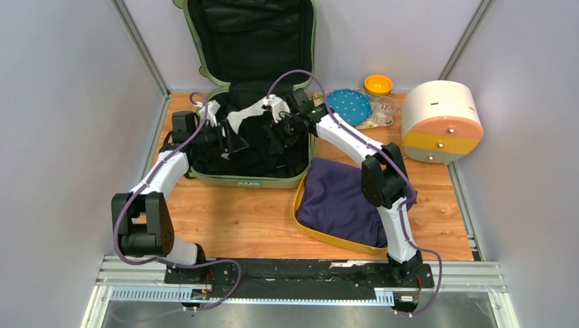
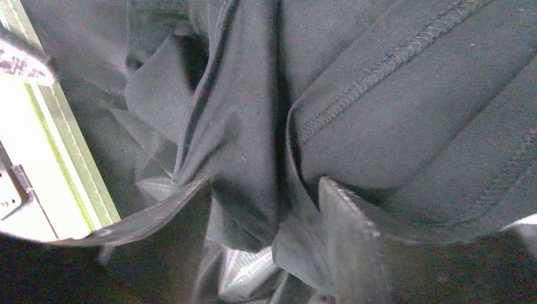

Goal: Open, take out, and arrange the luggage

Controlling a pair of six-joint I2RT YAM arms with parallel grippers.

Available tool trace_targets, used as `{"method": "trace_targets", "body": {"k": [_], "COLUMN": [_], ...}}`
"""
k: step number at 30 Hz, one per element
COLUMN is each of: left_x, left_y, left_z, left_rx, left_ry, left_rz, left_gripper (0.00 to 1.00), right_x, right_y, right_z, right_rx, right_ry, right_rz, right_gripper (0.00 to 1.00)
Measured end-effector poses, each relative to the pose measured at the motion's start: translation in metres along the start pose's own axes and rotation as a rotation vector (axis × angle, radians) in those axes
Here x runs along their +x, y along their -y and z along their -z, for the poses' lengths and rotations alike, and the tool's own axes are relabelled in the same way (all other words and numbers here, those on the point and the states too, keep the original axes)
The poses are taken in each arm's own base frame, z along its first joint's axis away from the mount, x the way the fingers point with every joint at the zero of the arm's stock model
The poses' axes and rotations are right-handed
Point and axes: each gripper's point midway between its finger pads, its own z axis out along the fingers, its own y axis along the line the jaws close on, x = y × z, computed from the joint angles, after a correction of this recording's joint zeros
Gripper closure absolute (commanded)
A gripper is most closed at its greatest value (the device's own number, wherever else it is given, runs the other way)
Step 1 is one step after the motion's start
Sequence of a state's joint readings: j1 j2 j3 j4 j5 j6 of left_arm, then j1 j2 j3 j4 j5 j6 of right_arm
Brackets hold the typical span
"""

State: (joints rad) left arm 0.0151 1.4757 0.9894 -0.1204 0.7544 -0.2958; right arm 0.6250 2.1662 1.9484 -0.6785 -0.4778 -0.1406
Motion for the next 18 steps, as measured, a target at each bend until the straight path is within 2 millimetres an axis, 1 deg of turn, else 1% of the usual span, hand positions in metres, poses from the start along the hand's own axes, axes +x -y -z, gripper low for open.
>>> {"method": "trace_targets", "body": {"k": [1,3,4,5,7,10,11,13,14,15,18], "left_x": [0.006,0.018,0.025,0.033,0.045,0.055,0.057,0.061,0.063,0.064,0.061], "left_y": [-0.001,-0.004,-0.006,-0.008,-0.012,-0.016,-0.016,-0.017,-0.016,-0.015,-0.007], "left_z": [0.004,0.008,0.009,0.01,0.011,0.011,0.01,0.006,0.003,0.001,-0.011], "left_rx": [-0.01,-0.028,-0.041,-0.052,-0.069,-0.09,-0.09,-0.089,-0.085,-0.082,-0.053], "left_ry": [-0.011,-0.034,-0.053,-0.073,-0.112,-0.145,-0.153,-0.165,-0.172,-0.174,-0.157], "left_rz": [0.002,0.017,0.03,0.045,0.075,0.107,0.115,0.142,0.152,0.164,0.169], "left_gripper": [0.22,0.19,0.18,0.18,0.18,0.18,0.19,0.27,0.28,0.3,0.43], "right_x": [0.0,0.001,0.001,-0.001,-0.007,-0.021,-0.026,-0.034,-0.035,-0.035,-0.033], "right_y": [0.001,0.0,0.0,-0.001,-0.001,0.003,0.005,0.012,0.016,0.019,0.025], "right_z": [-0.003,-0.006,-0.006,-0.005,-0.002,0.005,0.008,0.014,0.016,0.017,0.019], "right_rx": [0.001,0.0,-0.001,0.0,0.0,0.011,0.017,0.029,0.035,0.039,0.046], "right_ry": [-0.007,-0.015,-0.018,-0.016,-0.002,0.033,0.046,0.07,0.078,0.081,0.079], "right_rz": [0.002,0.009,0.005,0.005,0.01,0.001,-0.001,-0.007,-0.011,-0.017,-0.033], "right_gripper": [0.55,0.7,0.94,1.0,1.0,1.0,1.0,1.0,1.0,1.0,1.0]}}
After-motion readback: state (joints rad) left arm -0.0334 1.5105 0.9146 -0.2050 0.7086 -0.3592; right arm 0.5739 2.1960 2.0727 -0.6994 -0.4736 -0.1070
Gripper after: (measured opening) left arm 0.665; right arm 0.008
